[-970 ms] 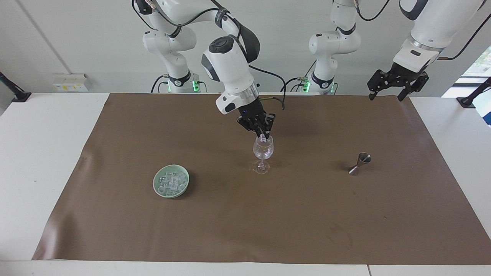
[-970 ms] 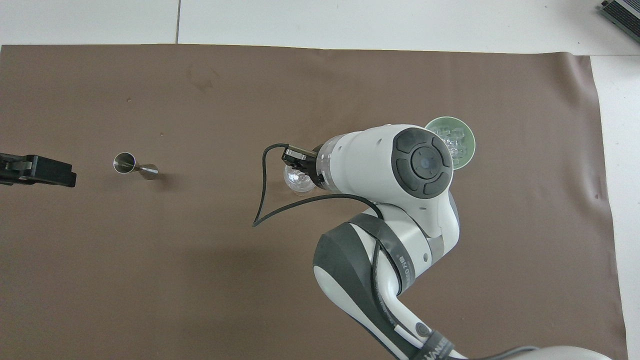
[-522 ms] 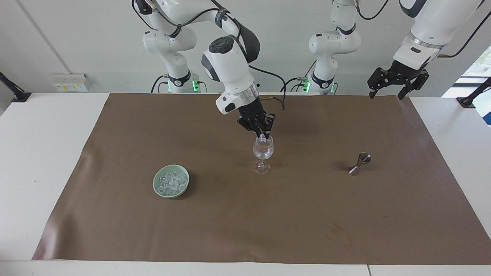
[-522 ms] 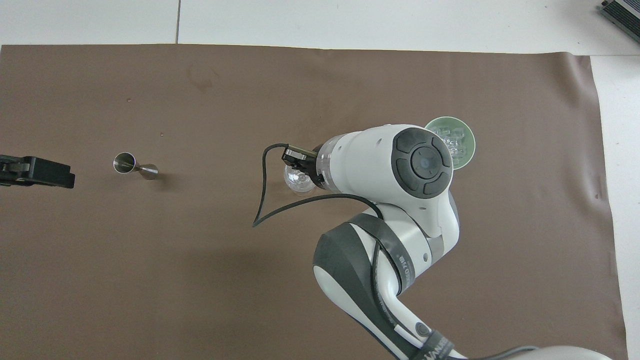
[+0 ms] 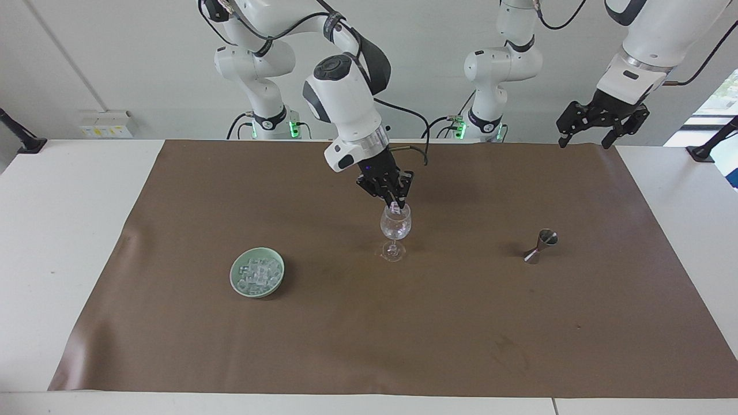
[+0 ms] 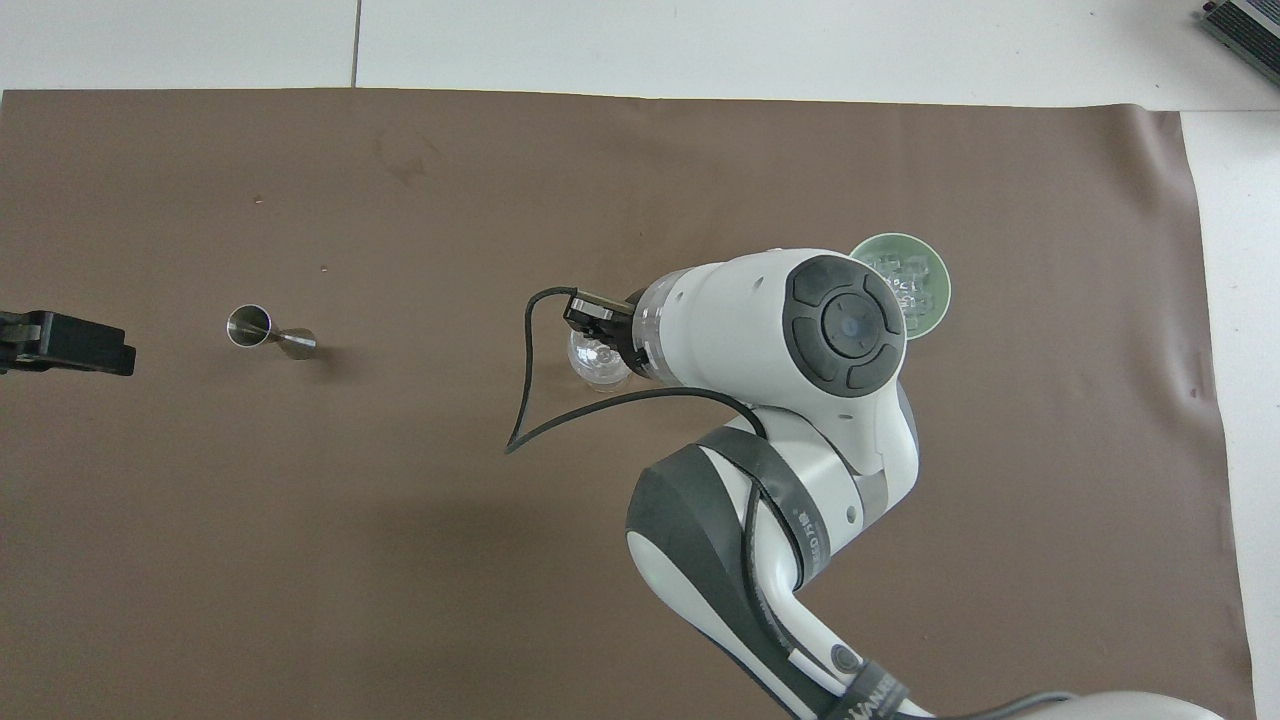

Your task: Pour wine and add ice with both arms

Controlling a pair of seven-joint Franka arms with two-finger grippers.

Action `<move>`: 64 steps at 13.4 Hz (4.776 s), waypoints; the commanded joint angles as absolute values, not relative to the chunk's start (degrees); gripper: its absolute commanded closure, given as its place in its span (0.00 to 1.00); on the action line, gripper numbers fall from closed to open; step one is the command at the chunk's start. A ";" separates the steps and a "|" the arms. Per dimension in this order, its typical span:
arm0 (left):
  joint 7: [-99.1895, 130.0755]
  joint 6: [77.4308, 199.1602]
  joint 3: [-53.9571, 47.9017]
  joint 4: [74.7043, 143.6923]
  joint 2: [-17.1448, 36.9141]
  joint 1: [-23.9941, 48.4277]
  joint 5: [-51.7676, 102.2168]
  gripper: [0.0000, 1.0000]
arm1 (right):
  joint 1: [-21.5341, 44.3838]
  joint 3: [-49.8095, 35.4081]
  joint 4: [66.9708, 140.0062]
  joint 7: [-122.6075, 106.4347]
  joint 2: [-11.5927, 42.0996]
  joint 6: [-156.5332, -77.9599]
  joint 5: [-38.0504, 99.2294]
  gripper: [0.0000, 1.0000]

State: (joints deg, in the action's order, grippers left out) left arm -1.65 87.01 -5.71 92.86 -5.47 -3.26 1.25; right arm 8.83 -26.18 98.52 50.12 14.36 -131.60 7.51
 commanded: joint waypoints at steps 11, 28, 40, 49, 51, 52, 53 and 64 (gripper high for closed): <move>-1.93 85.61 -5.36 92.20 -5.80 -2.90 0.35 0.00 | 7.74 -26.28 97.21 49.23 14.59 -128.87 5.90 0.59; -1.93 85.61 -5.36 92.20 -5.80 -2.90 0.35 0.00 | -21.62 -24.52 87.63 -2.37 2.11 -85.51 4.75 0.00; -1.93 85.61 -5.36 92.20 -5.80 -2.90 0.35 0.00 | -10.99 -1.94 87.36 -11.78 0.70 -82.09 0.70 0.00; -1.93 85.61 -5.36 92.20 -5.80 -2.90 0.35 0.00 | -8.61 -2.29 87.01 -11.69 0.00 -81.21 -5.72 0.00; -1.93 85.61 -5.36 92.20 -5.80 -2.90 0.35 0.00 | -8.61 -2.20 87.01 -11.43 0.09 -81.73 -5.63 0.00; -1.93 85.61 -5.36 92.20 -5.80 -2.90 0.44 0.00 | -8.70 -2.20 87.01 -11.25 0.09 -81.91 -5.63 0.00; -1.93 85.61 -5.36 92.20 -5.80 -2.90 0.35 0.00 | -8.70 -2.20 87.01 -11.16 0.09 -82.18 -5.54 0.00; -1.93 85.61 -5.36 92.20 -5.80 -2.90 0.35 0.00 | -8.53 -1.67 87.28 -10.90 -0.09 -82.27 -0.53 0.00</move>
